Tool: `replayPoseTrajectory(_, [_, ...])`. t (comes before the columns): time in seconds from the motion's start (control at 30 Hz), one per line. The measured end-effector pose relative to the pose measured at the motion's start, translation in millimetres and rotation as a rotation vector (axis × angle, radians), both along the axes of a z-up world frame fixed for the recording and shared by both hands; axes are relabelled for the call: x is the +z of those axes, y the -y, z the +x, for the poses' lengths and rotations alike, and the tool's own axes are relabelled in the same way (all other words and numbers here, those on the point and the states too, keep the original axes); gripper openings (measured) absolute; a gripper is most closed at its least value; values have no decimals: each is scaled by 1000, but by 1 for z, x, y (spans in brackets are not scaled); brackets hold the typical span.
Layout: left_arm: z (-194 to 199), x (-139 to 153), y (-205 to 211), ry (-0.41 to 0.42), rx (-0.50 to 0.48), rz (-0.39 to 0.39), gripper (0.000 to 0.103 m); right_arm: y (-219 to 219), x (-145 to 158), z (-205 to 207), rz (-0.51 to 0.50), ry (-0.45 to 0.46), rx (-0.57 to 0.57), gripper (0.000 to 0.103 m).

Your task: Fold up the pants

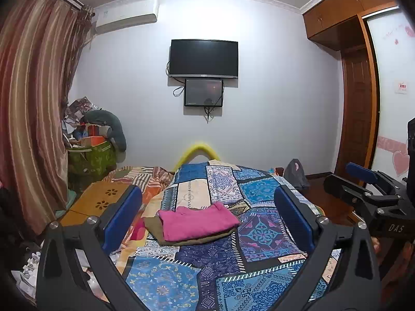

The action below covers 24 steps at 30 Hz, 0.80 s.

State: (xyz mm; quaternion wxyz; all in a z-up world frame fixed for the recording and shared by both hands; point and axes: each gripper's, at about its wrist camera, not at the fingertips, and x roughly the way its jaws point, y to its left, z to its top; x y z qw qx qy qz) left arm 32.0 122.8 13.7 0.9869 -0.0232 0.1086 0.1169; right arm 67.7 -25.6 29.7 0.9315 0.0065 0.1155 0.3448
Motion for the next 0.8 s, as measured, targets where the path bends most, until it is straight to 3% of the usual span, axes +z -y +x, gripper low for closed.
replayPoseTrajectory(0.8, [5, -3, -7, -14, -34, -23, 103, 1, 2, 2, -13, 6, -22, 103])
